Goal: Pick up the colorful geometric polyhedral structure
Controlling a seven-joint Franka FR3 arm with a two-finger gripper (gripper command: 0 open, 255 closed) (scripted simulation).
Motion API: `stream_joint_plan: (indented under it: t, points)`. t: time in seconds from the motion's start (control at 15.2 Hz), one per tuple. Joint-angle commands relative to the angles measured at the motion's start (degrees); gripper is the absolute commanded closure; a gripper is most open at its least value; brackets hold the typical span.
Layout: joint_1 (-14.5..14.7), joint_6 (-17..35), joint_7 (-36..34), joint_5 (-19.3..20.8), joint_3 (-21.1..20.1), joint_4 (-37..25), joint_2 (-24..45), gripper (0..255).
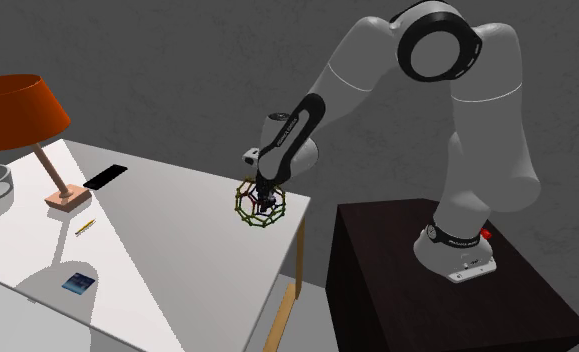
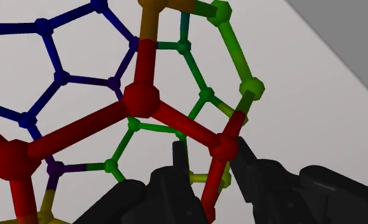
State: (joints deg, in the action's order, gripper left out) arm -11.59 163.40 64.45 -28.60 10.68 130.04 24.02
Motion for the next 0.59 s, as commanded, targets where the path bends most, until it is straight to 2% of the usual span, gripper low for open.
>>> stream_joint_plan:
  t: [0.0, 0.53]
  points:
    - [0.8, -1.4, -0.98, 1.07, 0.96, 0.5, -1.38, 255]
    - [3.69, -6.08, -5.33, 6.19, 4.82, 1.41, -7.1, 255]
